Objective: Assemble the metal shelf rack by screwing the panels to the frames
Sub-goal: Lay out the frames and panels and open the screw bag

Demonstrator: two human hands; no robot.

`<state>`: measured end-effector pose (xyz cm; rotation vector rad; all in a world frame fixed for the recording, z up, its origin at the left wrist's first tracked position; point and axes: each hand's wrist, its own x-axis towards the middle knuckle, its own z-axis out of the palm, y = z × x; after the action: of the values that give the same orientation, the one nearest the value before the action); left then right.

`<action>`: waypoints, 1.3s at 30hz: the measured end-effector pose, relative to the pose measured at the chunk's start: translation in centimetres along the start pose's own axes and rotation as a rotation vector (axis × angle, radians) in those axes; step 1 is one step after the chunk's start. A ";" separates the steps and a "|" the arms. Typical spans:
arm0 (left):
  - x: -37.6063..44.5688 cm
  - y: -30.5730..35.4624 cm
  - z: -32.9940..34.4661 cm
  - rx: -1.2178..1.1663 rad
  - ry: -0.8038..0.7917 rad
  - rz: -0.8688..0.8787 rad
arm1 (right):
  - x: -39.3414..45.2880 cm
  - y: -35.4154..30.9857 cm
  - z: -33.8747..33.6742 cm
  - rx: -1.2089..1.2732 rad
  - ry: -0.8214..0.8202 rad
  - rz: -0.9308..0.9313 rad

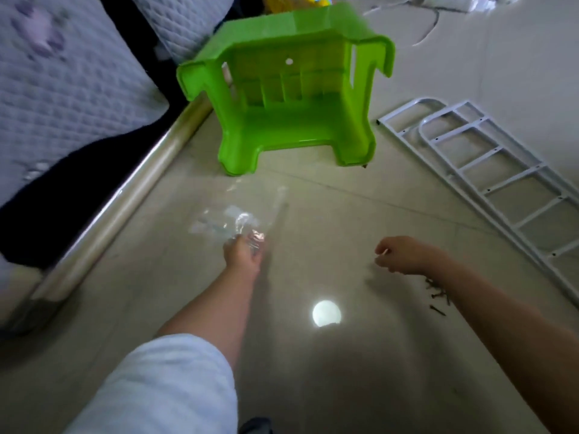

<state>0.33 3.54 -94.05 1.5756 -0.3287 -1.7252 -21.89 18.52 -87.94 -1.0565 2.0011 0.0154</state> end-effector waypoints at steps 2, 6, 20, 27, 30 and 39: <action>1.4 0.4 -3.4 -0.146 0.136 -0.013 | 0.5 -2.4 1.4 -0.072 -0.006 -0.060; 2.1 1.1 -6.8 -0.275 0.137 -0.018 | 2.0 -6.9 5.1 -0.138 -0.050 -0.199; 2.4 1.9 -7.9 1.383 0.128 0.265 | 3.7 -13.0 9.6 -0.367 0.076 -0.346; -0.3 -2.2 -0.6 2.045 -0.227 0.832 | 3.7 -4.5 5.1 -0.389 0.198 -0.135; -1.8 -5.5 3.2 2.144 -0.391 0.961 | 2.8 1.6 2.5 -0.349 0.236 0.023; -5.6 -16.2 9.7 2.233 -0.708 0.886 | -1.5 20.3 0.1 -0.191 0.346 0.475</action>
<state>-14.78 15.43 -98.42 1.0639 -3.3651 -0.5125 -35.21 32.60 -94.11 -0.7063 2.5695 0.2986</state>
